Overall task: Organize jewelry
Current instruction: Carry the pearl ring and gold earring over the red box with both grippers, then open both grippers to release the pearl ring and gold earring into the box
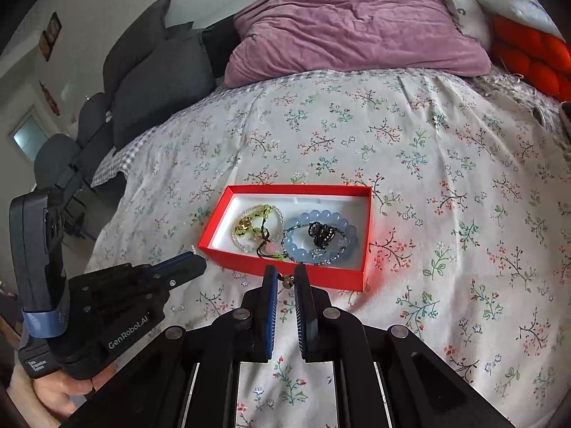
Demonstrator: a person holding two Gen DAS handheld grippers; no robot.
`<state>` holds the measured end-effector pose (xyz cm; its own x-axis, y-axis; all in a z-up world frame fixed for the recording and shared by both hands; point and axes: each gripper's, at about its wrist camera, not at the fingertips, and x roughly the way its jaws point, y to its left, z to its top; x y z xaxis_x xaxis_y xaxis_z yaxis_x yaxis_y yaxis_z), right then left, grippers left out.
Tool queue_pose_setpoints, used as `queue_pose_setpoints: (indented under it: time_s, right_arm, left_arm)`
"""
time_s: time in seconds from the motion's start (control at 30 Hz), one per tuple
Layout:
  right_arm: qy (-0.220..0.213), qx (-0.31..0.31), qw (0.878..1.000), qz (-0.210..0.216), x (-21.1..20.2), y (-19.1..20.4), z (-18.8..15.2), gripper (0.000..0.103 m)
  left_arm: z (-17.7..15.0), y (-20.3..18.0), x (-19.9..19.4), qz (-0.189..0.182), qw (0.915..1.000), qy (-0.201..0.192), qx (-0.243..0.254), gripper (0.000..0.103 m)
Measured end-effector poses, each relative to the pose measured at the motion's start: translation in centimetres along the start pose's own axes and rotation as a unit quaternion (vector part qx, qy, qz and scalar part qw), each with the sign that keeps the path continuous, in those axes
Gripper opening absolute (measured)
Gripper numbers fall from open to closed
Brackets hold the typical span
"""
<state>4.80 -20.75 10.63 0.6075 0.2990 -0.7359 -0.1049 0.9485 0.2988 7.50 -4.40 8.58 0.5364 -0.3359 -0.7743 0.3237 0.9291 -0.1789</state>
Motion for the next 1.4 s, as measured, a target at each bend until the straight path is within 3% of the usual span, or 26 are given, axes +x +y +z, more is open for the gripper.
queue_pose_setpoints:
  time_s: [0.4,0.87,1.03,1.2,1.23,1.33,1.4]
  right_arm:
    - [-0.002,0.045,0.999,-0.011,3.1,-1.6,1.3,0.01]
    - [0.006,0.058,0.998,-0.016,5.0,-2.7,1.8,0.011]
    - [0.016,0.076,0.997,-0.008,4.7,-3.4,2.1,0.016]
    - [0.018,0.074,0.997,-0.011,4.1,-3.6,2.0,0.026]
    - [0.016,0.075,0.997,-0.01,3.8,-3.6,1.9,0.031]
    - [0.006,0.074,0.997,-0.012,2.9,-3.6,1.8,0.065]
    - [-0.002,0.067,0.998,-0.015,2.1,-3.4,1.8,0.066]
  left_arm:
    - [1.5,0.5,3.3,0.037,0.9992,-0.008,-0.013,0.006]
    - [2.0,-0.8,4.5,0.043,0.999,-0.014,0.008,0.007]
    - [2.1,-0.9,4.0,0.049,0.9986,-0.018,0.009,0.036]
    - [1.9,-0.9,3.2,0.061,0.9978,-0.018,0.018,0.053]
    - [1.9,-0.9,3.0,0.062,0.9978,-0.018,0.017,0.058]
    - [1.7,-0.8,2.1,0.069,0.9973,-0.019,0.017,0.068]
    - [1.5,-0.8,1.4,0.078,0.9966,-0.017,0.02,0.075]
